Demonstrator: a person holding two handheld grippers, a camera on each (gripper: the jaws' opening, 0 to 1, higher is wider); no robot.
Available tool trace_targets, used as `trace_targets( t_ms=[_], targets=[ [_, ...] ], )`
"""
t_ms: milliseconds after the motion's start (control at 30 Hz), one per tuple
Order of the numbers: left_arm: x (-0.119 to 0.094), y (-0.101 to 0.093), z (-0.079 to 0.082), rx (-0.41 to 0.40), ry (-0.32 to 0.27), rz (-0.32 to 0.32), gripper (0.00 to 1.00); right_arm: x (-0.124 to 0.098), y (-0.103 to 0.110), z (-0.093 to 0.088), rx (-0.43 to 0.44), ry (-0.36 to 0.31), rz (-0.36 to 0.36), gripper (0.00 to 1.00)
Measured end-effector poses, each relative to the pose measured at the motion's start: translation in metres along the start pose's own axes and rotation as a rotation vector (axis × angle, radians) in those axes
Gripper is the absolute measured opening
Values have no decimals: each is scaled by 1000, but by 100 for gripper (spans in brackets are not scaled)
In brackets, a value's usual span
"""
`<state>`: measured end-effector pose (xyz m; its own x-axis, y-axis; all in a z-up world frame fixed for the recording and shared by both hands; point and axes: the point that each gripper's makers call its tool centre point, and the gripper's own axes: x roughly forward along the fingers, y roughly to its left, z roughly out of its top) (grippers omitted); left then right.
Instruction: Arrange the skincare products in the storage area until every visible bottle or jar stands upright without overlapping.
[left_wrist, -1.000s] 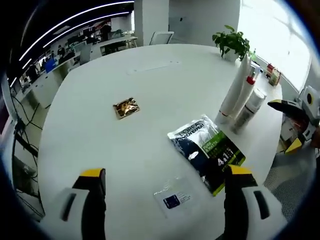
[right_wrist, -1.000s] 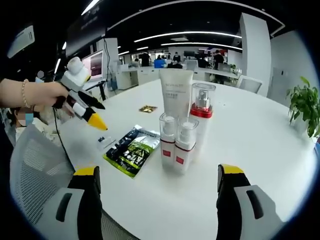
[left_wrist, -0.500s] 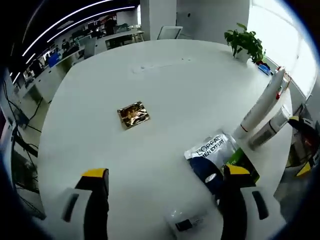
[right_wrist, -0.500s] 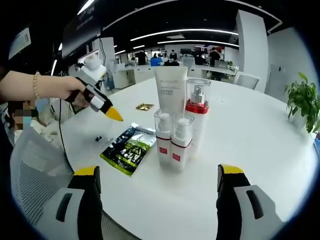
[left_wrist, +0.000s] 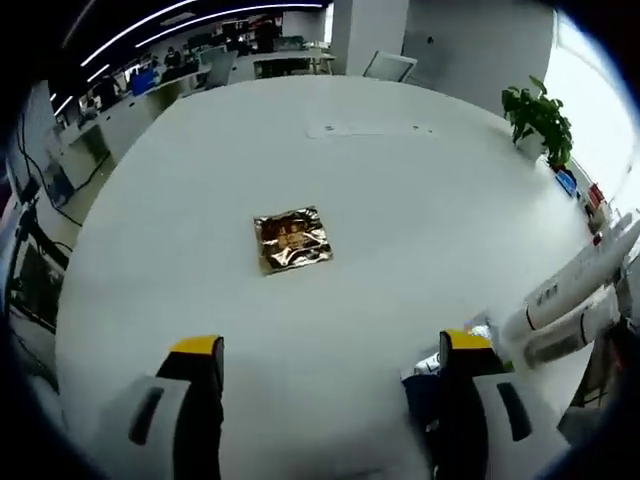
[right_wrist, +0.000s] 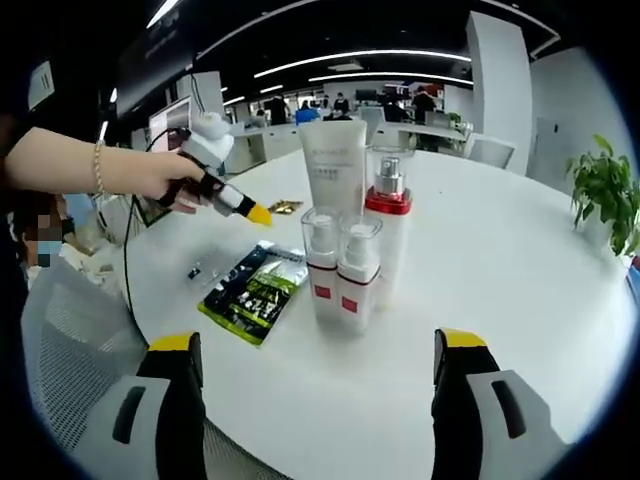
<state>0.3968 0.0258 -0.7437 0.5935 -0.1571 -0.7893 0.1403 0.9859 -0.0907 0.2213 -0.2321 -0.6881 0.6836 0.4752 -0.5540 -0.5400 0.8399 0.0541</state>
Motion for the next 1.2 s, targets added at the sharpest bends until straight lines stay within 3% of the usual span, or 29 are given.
trace_targets(
  t_ms=[400,767,1200],
  targets=[
    [30,5,14,-2,16,51,83,1,-2,-6,18,23,-6,95],
    [54,13,38,32,10,69,76,1,-5,-9,40,35,-20,93],
    [58,22,49,34,-31,134,65,1,-6,-13,41,54,-22,92]
  ],
)
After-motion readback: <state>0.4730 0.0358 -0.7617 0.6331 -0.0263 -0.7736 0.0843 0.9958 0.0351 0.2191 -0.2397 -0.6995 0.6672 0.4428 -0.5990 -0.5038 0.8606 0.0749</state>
